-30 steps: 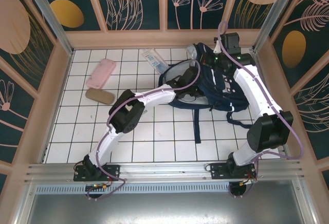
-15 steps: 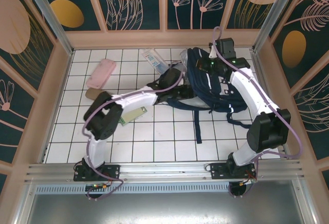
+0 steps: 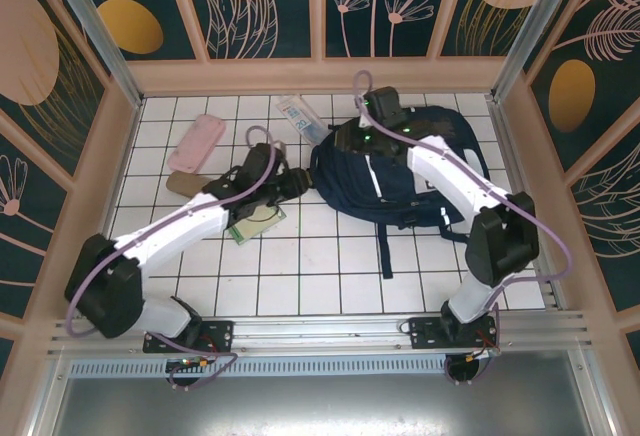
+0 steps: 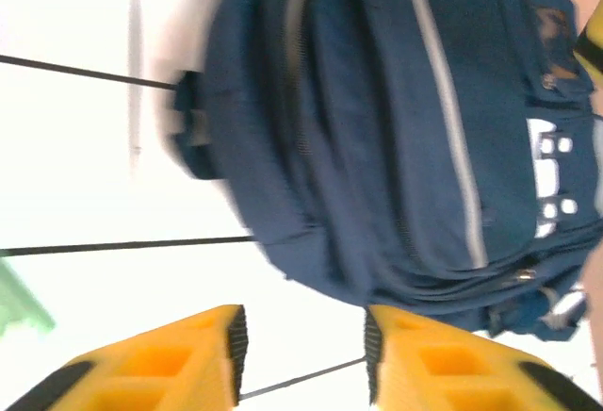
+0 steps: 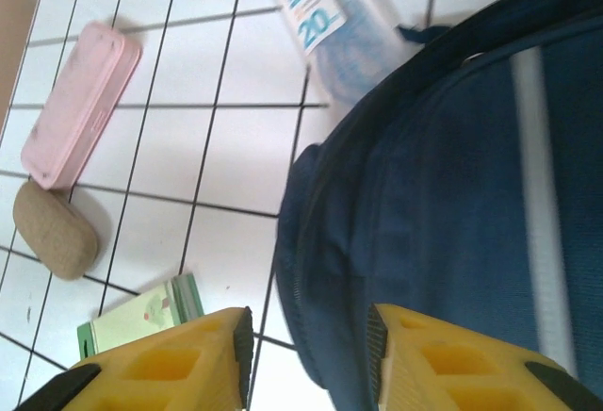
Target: Pack books, pencil case, and school supplies into a backpack
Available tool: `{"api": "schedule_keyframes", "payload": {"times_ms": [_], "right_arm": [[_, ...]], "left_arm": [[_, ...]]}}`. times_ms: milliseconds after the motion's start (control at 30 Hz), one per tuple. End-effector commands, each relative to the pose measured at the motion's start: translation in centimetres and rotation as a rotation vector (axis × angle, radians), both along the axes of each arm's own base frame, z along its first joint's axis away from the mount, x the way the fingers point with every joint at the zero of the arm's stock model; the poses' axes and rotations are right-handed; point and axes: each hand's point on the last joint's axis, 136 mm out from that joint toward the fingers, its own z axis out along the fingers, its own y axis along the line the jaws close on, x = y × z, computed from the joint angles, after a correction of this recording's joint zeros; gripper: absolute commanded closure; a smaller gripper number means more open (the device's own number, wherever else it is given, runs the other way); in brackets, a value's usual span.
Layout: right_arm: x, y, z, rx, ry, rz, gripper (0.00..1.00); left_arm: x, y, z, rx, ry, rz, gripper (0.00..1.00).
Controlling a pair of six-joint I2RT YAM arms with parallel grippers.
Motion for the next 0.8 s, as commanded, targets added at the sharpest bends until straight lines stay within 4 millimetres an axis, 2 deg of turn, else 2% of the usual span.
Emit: {"api": "schedule_keyframes", "payload": {"times_ms": [0, 100, 200, 400, 567, 767], "right_arm": [[-0.6, 3.9, -0.7, 0.0, -0.022, 0.07, 0.61], [-2.3, 7.4, -2.5, -0.01, 0.006, 0.142, 0.6], [-4.2, 10.3, -4.7, -0.022, 0.044, 0.204, 0.58], [-7.4, 14.4, -8.8, -0.045, 0.112, 0.301, 0.55], [-9.0, 16.3, -11.8, -0.094, 0.155, 0.35, 0.53], [-9.0, 16.0, -15.5, -0.171, 0.211, 0.338, 0.52]], "left_arm": [[-1.7, 6.1, -2.9, 0.135, 0.07, 0.149, 0.71], [-3.4, 9.7, -4.3, 0.169, 0.104, 0.239, 0.79], [-5.0, 12.2, -6.1, 0.186, 0.149, 0.303, 0.84], [-7.5, 15.5, -9.9, 0.243, 0.248, 0.391, 0.89], [-7.6, 16.2, -10.9, 0.259, 0.249, 0.399, 0.85], [-7.7, 16.5, -12.1, 0.273, 0.272, 0.4, 0.84]]}}
